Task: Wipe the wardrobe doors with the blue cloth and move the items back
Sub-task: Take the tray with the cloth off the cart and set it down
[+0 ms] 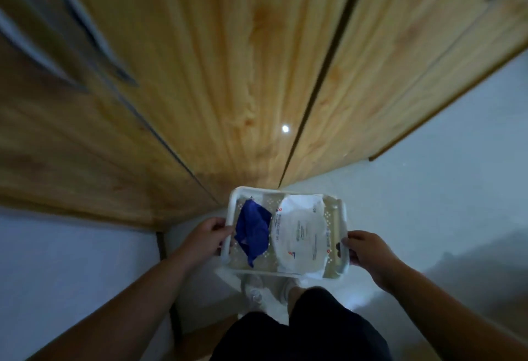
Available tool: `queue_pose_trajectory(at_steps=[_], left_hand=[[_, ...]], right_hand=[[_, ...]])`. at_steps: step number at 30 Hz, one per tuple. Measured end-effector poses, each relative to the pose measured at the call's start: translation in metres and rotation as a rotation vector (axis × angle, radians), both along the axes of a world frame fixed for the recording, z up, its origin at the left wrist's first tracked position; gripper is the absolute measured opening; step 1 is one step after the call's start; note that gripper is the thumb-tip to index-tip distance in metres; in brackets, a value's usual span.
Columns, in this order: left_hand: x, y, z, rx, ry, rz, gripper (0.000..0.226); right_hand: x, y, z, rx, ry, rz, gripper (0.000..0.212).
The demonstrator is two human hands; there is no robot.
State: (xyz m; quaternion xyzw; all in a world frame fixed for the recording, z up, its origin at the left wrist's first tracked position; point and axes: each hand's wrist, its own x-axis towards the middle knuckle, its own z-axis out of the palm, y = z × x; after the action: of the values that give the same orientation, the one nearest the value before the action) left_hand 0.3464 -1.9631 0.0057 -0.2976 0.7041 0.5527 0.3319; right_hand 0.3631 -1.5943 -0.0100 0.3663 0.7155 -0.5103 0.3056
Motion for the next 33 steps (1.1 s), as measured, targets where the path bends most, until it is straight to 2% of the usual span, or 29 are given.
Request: queue_pose_trajectory(at_steps=[5, 8, 16, 24, 33], left_hand=[[-0.040, 0.081, 0.000, 0.044, 0.004, -0.158, 0.003], [-0.061, 0.138, -0.001, 0.027, 0.020, -0.283, 0.006], [-0.097, 0.298, 0.004, 0.007, 0.029, -0.443, 0.013], [-0.141, 0.431, 0.015, 0.011, 0.057, -0.631, 0.013], [-0.222, 0.579, -0.015, 0.055, 0.056, -0.822, 0.015]], right_hand=[[0.045, 0.063, 0.000, 0.008, 0.036, -0.187, 0.024], [0.068, 0.102, -0.005, 0.010, 0.056, -0.321, 0.026], [0.104, 0.204, 0.002, -0.077, 0.117, -0.640, 0.023], [0.107, 0.299, 0.025, -0.092, 0.189, -0.873, 0.017], [0.064, 0.397, 0.019, -0.037, 0.135, -1.017, 0.022]])
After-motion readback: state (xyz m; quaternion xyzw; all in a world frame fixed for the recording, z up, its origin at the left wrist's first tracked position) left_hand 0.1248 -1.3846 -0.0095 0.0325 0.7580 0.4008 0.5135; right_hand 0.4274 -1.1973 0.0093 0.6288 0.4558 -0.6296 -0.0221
